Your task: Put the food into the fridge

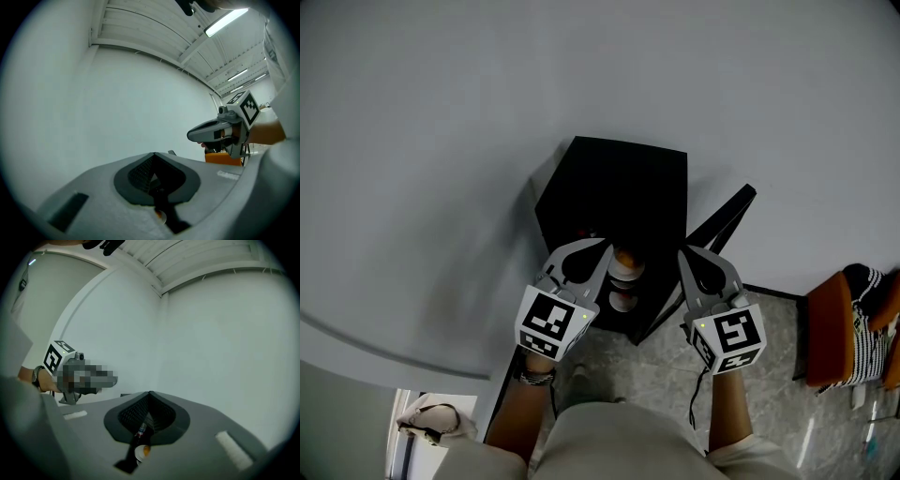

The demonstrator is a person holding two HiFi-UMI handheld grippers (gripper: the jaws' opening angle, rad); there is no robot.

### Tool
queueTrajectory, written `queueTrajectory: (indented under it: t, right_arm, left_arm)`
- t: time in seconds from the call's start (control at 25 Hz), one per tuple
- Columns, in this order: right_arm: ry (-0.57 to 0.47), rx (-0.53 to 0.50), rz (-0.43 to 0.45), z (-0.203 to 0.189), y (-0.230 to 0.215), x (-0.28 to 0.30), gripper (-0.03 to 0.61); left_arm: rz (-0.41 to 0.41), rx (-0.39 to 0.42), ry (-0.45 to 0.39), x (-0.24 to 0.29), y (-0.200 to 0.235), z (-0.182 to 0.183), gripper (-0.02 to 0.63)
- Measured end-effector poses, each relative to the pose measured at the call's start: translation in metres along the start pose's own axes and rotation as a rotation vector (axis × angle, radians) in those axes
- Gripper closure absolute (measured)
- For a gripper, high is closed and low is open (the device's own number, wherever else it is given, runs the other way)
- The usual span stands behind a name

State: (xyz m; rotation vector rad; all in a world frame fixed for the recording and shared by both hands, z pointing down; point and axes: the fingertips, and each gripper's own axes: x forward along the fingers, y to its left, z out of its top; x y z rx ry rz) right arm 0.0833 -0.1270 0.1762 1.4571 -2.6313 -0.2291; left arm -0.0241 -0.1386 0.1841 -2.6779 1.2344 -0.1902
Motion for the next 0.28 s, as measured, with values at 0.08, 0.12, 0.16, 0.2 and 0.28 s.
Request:
queueTrajectory:
  t: [0.08,0.12,0.16,0.2,0.28]
  right_arm:
    - [0.002,-0.001,-0.001,-0.0014,-0.0009,0.0002,0.572]
    - [0.003,-0.002,-0.001,-0.0020,-0.0016,0.0003,0.572]
    - [0.004,-0.002,-0.001,-0.0025,-0.0025,0.0003,0.572]
    - [0.005,-0.002,-0.002,-0.0031,-0.0035,0.0001,0.572]
    - [0.007,-0.001,-0.002,-0.0043,-0.0057,-0.0007,0.572]
  left_arm:
    - [-0.004,-0.001,0.005,0.0019,-0.0006,-0.0027,0.611]
    - [-0.006,-0.001,0.006,0.0030,-0.0013,-0.0033,0.611]
    - [-0.009,0.000,0.006,0.0043,-0.0021,-0.0030,0.611]
    - [-0.011,0.000,0.007,0.0057,-0.0031,-0.0028,0.611]
    - [-0.016,0.000,0.010,0.0084,-0.0051,-0.0030,0.611]
